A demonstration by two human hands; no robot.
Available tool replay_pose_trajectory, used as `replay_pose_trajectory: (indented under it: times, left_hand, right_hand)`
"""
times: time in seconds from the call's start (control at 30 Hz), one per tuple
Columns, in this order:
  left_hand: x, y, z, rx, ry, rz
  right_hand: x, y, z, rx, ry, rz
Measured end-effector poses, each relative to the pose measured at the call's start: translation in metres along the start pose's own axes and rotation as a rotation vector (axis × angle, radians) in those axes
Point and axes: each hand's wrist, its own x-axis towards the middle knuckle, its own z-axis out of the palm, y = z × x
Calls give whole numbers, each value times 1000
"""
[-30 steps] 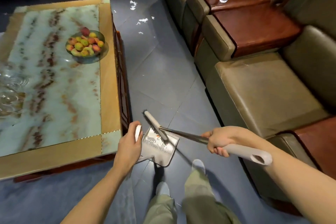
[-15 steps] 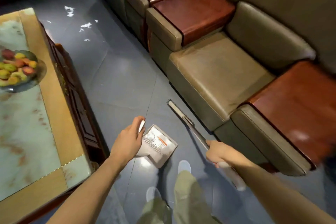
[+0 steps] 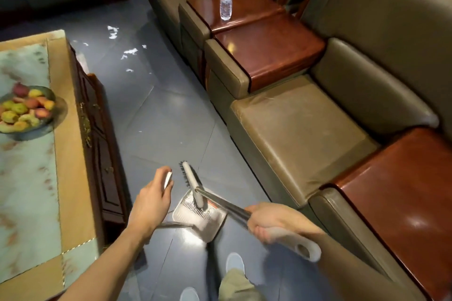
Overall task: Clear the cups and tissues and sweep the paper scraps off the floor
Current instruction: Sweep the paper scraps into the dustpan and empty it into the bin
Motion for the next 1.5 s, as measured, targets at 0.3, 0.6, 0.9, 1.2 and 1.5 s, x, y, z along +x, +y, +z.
replay_pose_trajectory:
  times: [0.3,0.6,0.9,1.2,1.5]
  left_hand:
    - [54,-39,-62,-92,290,-178]
    - [188,-115,-104,-175,295,-328]
    - [276,-155,-145,-205,305,-396]
    - [262,-156,-154,-251,357,-496]
    - [250,-163,-167,-268,465,-654]
  right_hand:
    - [66,-137,-61,-23,110,-10]
    - [174,-271,-93,-407,231,-18]
    - [220,-343,-66,-167,-58,-76]
    - [212,-433,-105,-364,-184,61]
    - [259,-522,-129,-825,64,-238]
